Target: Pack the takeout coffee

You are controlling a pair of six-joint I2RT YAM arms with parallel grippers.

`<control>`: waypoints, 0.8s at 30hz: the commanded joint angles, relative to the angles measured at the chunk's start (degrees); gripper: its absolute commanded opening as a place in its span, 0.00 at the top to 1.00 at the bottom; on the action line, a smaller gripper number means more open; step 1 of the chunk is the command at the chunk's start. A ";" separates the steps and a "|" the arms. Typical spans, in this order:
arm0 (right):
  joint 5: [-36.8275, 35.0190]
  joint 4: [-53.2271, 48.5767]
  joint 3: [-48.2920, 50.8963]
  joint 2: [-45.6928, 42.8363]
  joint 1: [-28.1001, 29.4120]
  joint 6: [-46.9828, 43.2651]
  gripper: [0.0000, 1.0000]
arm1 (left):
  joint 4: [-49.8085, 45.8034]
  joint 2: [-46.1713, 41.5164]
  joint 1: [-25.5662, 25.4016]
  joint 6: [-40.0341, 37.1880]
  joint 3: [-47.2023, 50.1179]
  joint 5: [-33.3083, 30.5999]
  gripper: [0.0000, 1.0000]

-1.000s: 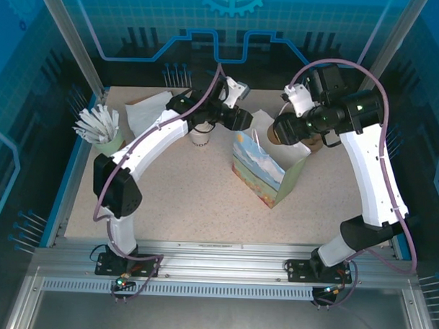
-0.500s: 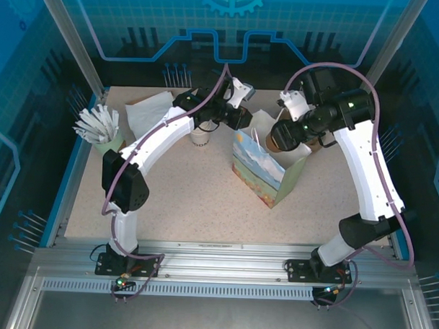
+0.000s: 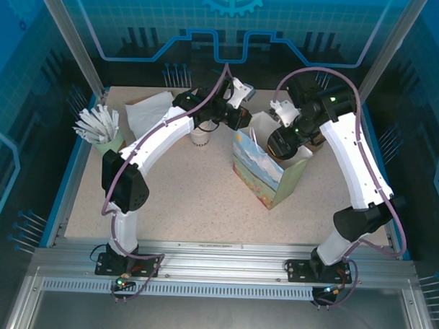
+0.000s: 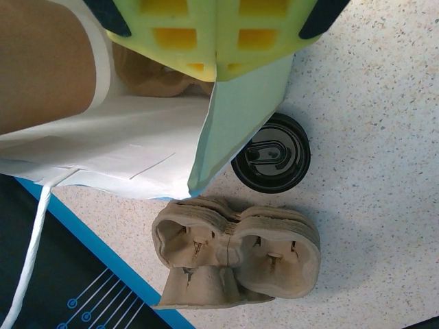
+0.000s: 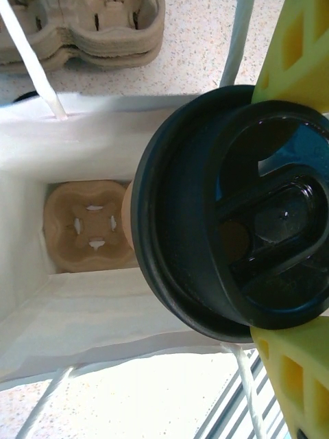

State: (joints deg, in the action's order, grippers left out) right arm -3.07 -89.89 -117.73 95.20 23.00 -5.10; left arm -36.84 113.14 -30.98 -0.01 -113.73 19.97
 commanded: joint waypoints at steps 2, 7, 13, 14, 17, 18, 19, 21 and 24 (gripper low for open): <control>-0.73 -1.68 2.21 0.75 1.79 0.71 0.57 | 0.85 -3.90 -0.55 0.61 2.95 -0.45 1.00; -0.73 -0.67 4.33 0.87 2.04 0.62 0.58 | 1.16 -5.74 -0.56 0.23 5.38 -1.16 1.00; -0.77 -0.38 5.25 1.13 2.22 0.20 0.58 | 1.69 -6.79 -0.56 0.01 6.93 -1.51 1.00; -0.47 -0.33 5.51 0.98 2.20 0.18 0.58 | 1.73 -6.75 -0.53 0.02 7.08 -1.53 1.00; -0.42 0.44 7.10 0.12 2.07 0.08 0.58 | 1.88 -6.81 -0.57 0.01 7.52 -1.73 1.00; -0.53 0.49 7.44 -0.01 1.86 0.18 0.58 | 2.02 -6.95 -0.53 0.01 7.76 -1.82 1.00; -0.47 0.59 7.68 -0.18 1.65 0.18 0.58 | 2.12 -7.04 -0.57 -0.15 8.03 -1.90 1.00; -0.24 0.77 8.28 -0.36 1.52 0.10 0.58 | 2.43 -7.19 -0.50 -0.16 8.41 -1.90 1.00; 0.43 1.02 8.98 -0.19 1.43 -0.08 0.58 | 2.83 -7.38 -0.49 -0.34 9.01 -1.95 1.00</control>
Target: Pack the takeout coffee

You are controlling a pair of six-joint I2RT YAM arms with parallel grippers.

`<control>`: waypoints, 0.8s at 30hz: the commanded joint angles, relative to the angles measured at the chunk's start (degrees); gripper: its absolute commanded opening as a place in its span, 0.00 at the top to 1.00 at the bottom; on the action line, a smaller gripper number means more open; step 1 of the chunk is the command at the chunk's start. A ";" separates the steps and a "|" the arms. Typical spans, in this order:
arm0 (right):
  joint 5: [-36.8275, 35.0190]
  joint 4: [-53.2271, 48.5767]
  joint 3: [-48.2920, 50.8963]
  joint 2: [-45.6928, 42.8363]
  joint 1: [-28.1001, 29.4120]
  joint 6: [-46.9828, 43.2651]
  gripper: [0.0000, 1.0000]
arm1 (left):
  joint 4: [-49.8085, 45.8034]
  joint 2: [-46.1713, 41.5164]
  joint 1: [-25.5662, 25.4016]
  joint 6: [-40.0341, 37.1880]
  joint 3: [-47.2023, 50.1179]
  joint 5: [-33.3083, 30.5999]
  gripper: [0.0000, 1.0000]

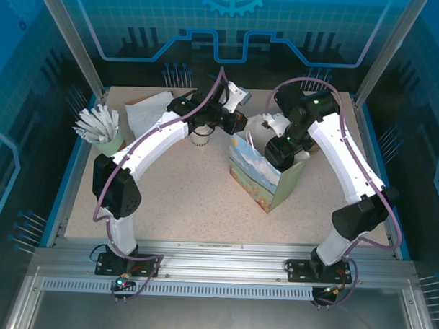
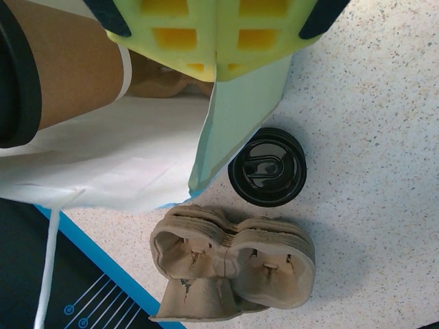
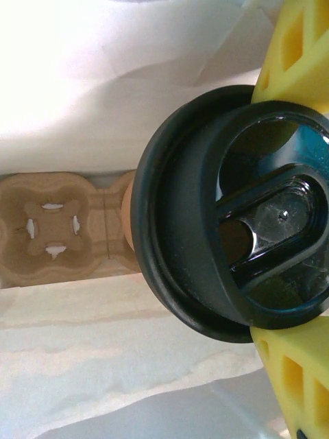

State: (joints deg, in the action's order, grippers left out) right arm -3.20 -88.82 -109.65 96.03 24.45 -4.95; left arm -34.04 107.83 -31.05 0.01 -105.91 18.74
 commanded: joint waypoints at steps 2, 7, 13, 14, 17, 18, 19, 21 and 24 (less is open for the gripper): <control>1.50 0.66 1.42 -1.30 -0.17 -0.44 0.58 | 0.33 -2.20 -0.46 -0.60 1.47 -0.89 1.00; 1.52 0.88 1.47 -1.46 -0.45 -0.59 0.58 | 0.45 -2.56 -0.45 -0.80 1.91 -1.16 1.00; 0.66 1.84 4.87 -1.58 -0.43 -0.46 0.58 | 0.82 -3.08 -0.48 -0.97 2.44 -1.34 1.00; 0.58 2.26 5.55 -1.71 -0.45 -0.49 0.59 | 0.82 -3.27 -0.44 -1.14 2.55 -1.43 1.00; 0.88 2.76 6.70 -1.57 -0.39 -0.33 0.58 | 0.93 -3.43 -0.49 -1.31 2.90 -1.59 1.00; 0.91 2.90 6.88 -1.48 -0.37 -0.24 0.58 | 0.97 -3.42 -0.49 -1.26 2.90 -1.60 1.00; 0.96 3.09 7.17 -1.38 -0.27 -0.23 0.58 | 0.95 -3.46 -0.49 -1.21 2.94 -1.56 1.00; 0.96 3.83 7.92 -1.37 -0.11 -0.20 0.59 | 1.10 -3.66 -0.43 -0.99 3.27 -1.51 1.00; 1.28 4.62 8.55 -0.88 -0.02 -0.24 0.59 | 1.52 -3.70 -0.46 -0.89 3.75 -1.34 1.00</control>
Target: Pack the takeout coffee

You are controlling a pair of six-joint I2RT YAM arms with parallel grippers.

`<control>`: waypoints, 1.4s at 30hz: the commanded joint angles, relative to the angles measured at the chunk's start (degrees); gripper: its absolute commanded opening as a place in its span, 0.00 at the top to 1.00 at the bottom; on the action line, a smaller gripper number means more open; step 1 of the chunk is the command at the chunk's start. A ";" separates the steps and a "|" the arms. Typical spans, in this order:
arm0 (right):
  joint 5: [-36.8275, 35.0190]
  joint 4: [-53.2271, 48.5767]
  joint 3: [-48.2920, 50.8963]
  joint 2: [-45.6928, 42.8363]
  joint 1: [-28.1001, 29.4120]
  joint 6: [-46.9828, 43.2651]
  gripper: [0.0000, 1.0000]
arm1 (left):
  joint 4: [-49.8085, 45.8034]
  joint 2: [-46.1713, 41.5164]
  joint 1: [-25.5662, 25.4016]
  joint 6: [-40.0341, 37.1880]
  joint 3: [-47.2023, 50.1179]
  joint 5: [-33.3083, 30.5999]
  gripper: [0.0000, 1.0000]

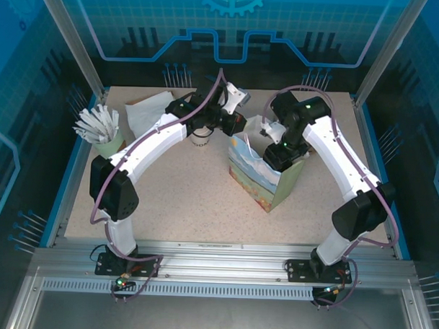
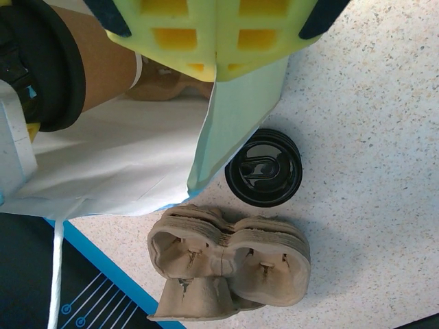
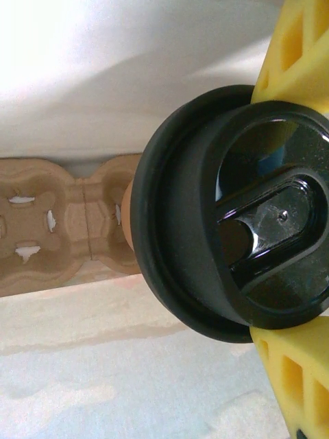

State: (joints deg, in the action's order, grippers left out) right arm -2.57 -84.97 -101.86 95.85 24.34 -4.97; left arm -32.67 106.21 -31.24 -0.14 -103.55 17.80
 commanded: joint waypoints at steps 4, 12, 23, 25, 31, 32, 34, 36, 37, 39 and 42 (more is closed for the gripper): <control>0.20 0.84 0.15 0.74 1.00 -0.29 0.59 | 0.24 -2.06 -0.31 -0.67 1.39 -0.14 1.00; -1.80 1.43 0.85 2.34 1.81 -0.81 0.59 | 0.33 -2.00 -0.26 -0.61 1.61 -0.14 1.00; -2.19 3.29 3.57 3.23 1.72 -1.71 0.60 | 0.41 -2.00 -0.28 -0.50 1.78 -0.05 1.00; -2.12 3.79 4.17 3.42 1.62 -1.71 0.60 | 0.41 -2.06 -0.31 -0.49 1.94 -0.07 1.00; -2.11 4.96 5.78 3.72 1.33 -1.82 0.61 | 0.49 -2.09 -0.21 -0.56 2.06 -0.04 1.00; -2.00 5.09 5.81 3.73 1.32 -1.81 0.61 | 0.49 -2.11 -0.30 -0.56 1.96 -0.05 1.00; -1.74 5.18 5.81 3.70 1.33 -1.80 0.61 | 0.58 -2.06 -0.27 -0.56 1.96 -0.05 1.00; -1.65 5.34 6.05 3.57 1.40 -1.82 0.61 | 0.63 -2.03 -0.20 -0.47 1.91 0.05 1.00; -1.58 5.34 6.04 3.64 1.41 -1.81 0.61 | 0.59 -2.03 -0.30 -0.48 1.91 0.04 1.00; -1.49 5.60 6.17 3.45 1.41 -1.81 0.61 | 0.50 -2.04 -0.31 -0.48 1.91 -0.03 1.00; -1.32 5.83 6.39 3.18 1.43 -1.88 0.61 | 0.45 -1.97 -0.23 -0.47 1.77 -0.11 1.00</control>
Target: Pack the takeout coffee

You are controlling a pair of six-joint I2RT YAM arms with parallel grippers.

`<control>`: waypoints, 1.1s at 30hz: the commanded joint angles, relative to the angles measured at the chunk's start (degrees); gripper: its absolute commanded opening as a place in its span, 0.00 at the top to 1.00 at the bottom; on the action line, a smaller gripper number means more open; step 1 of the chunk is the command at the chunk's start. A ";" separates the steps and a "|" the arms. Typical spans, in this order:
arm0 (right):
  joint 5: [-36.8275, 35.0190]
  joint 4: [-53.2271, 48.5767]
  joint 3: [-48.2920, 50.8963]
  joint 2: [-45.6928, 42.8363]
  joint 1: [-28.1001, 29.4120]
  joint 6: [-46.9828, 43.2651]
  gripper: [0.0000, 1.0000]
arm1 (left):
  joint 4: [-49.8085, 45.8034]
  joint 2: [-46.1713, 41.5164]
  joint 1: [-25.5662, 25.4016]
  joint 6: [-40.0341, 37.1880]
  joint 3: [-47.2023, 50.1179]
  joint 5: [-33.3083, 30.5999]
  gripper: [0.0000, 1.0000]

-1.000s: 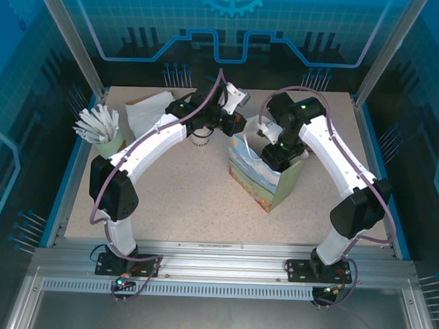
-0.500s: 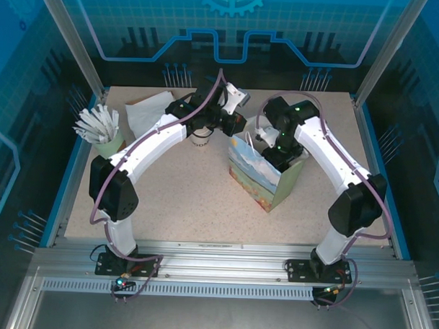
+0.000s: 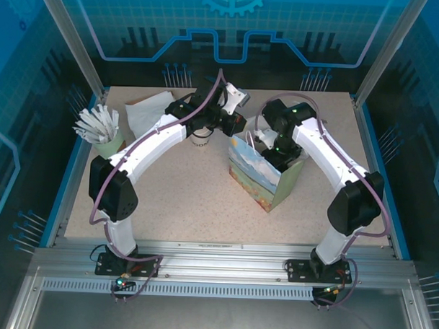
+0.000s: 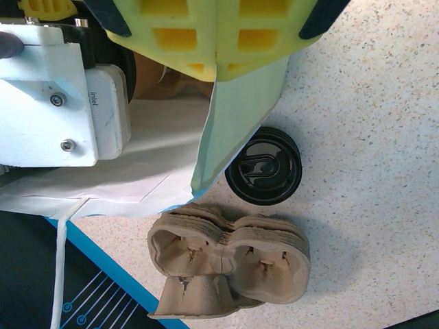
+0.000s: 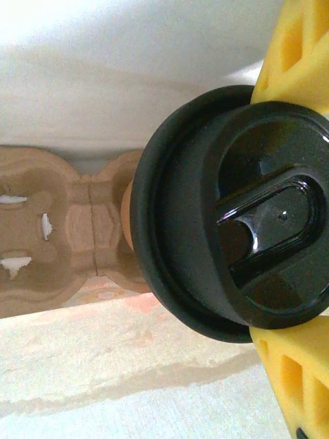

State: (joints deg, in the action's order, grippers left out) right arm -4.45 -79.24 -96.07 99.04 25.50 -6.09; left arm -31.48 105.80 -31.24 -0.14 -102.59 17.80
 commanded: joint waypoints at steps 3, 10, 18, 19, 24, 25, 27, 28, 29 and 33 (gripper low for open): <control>0.58 0.05 0.53 0.01 0.34 -0.86 0.61 | -0.85 -1.43 -0.24 -0.48 0.81 -0.09 1.00; 0.45 0.15 0.58 -0.20 0.43 -0.79 0.61 | -1.04 -1.60 -0.30 -0.65 0.91 -0.22 1.00; 0.49 0.21 0.47 -0.02 0.52 -0.73 0.61 | -1.03 -1.65 -0.30 -0.61 1.33 -0.22 1.00; 0.41 0.17 0.38 -0.06 0.52 -0.69 0.62 | -0.99 -1.72 -0.30 -0.76 1.32 -0.25 1.00; 0.23 0.01 0.32 -0.19 0.52 -0.68 0.62 | -0.92 -1.74 -0.27 -0.82 1.26 -0.30 1.00; 0.22 -0.03 0.30 -0.17 0.53 -0.73 0.62 | -0.99 -1.74 -0.30 -0.82 1.31 -0.31 1.00; 0.19 -0.08 0.28 -0.17 0.50 -0.71 0.62 | -0.95 -1.67 -0.31 -0.83 1.25 -0.31 1.00; 0.19 -0.08 0.28 -0.18 0.50 -0.60 0.62 | -1.03 -1.66 -0.30 -0.87 1.28 -0.38 1.00; 0.14 -0.12 0.40 -0.19 0.50 -0.59 0.62 | -1.03 -1.74 -0.25 -0.95 1.30 -0.40 1.00; 0.14 -0.08 0.47 -0.26 0.49 -0.59 0.62 | -1.03 -1.76 -0.24 -0.99 1.33 -0.47 1.00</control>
State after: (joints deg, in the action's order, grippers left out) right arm -4.32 -78.78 -95.57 99.04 25.50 -6.28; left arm -31.33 105.58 -31.24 -0.16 -102.15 17.80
